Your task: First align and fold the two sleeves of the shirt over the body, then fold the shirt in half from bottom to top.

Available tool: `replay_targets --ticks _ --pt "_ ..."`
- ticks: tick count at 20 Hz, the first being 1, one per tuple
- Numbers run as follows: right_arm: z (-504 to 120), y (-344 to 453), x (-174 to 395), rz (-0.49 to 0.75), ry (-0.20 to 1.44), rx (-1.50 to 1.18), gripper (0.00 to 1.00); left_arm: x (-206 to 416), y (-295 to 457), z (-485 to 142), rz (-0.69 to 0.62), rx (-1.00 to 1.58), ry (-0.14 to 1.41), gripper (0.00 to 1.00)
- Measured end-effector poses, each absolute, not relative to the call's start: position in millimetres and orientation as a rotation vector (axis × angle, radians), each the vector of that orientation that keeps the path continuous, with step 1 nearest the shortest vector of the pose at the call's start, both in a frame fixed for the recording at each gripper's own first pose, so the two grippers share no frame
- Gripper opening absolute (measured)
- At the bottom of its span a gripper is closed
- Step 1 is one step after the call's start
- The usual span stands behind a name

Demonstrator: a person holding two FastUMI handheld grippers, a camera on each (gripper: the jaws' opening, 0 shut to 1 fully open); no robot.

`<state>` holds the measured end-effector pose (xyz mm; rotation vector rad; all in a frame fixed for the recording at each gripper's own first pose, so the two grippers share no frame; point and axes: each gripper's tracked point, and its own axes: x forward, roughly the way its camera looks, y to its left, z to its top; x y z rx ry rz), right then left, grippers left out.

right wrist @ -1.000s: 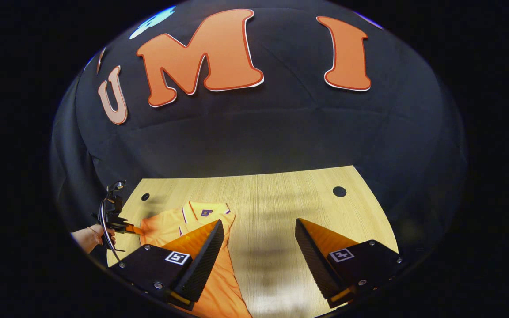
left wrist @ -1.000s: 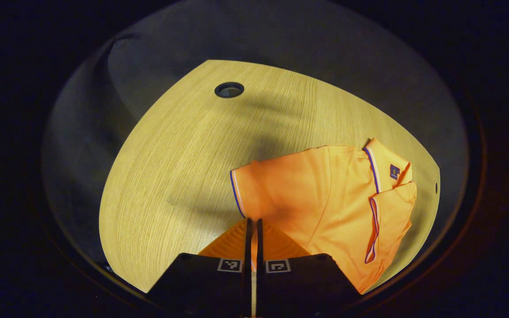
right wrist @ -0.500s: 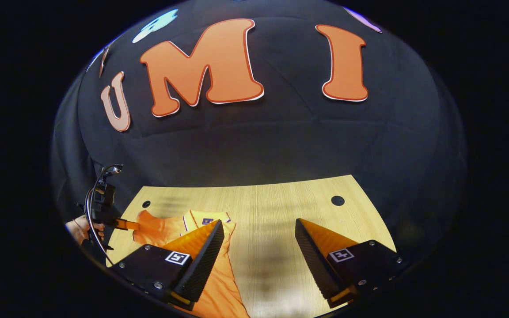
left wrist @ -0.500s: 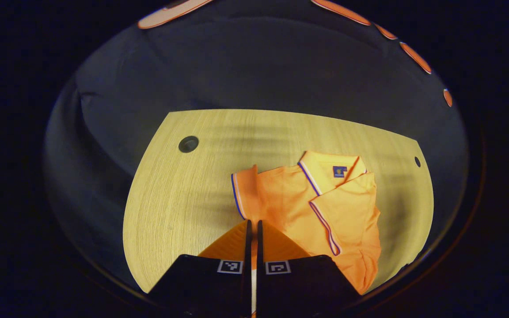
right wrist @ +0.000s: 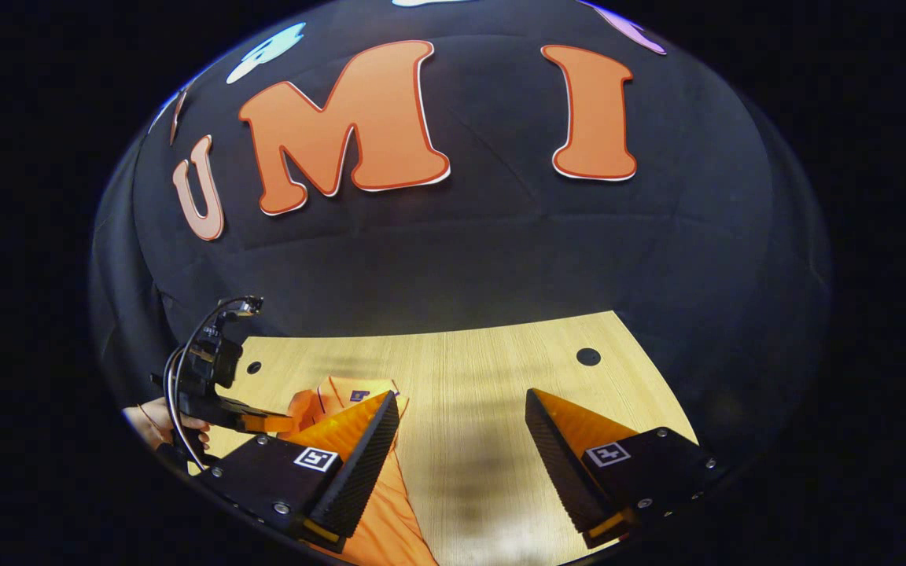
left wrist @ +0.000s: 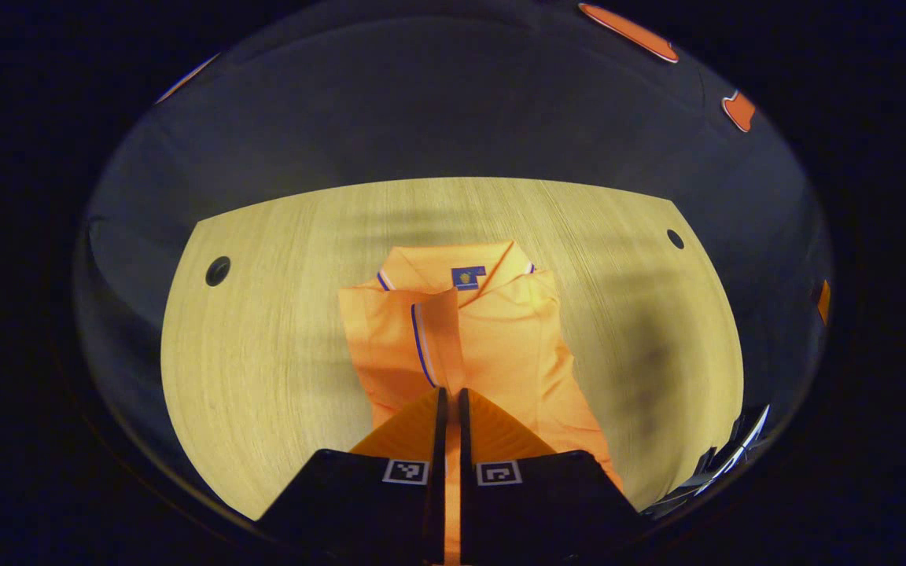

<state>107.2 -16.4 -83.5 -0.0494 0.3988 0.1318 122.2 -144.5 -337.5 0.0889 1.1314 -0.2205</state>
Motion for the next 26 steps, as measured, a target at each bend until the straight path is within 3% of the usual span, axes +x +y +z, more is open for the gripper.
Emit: replay_targets --ticks 3,4,5,7,8,15,26 --pt "-87.9 -22.4 106.4 0.124 0.406 -0.039 0.99 121.1 -163.6 -349.5 -0.231 0.060 1.139 0.19" --pt "-89.2 -24.2 105.7 0.121 0.409 -0.037 0.99 119.0 -166.8 -345.5 -0.233 0.045 1.139 0.36" --pt "-90.8 -25.0 105.1 0.119 0.408 -0.035 0.99 118.2 -169.8 -344.9 -0.236 0.027 1.134 0.46" --pt "-93.0 -26.7 104.1 0.114 0.403 -0.038 0.99 113.0 -168.1 -333.6 -0.231 -0.003 1.117 0.90" --pt "-95.1 -26.3 103.0 0.114 0.405 -0.041 0.99 113.7 -166.2 -331.9 -0.223 -0.012 1.103 0.99" --pt "-117.8 -7.3 84.2 0.157 0.471 -0.077 0.99 78.0 -116.8 -290.0 -0.151 -0.085 1.013 0.99" --pt "-214.6 27.9 16.6 0.248 0.733 -0.196 0.99 -28.6 -43.9 -321.7 -0.092 -0.123 1.111 0.99"
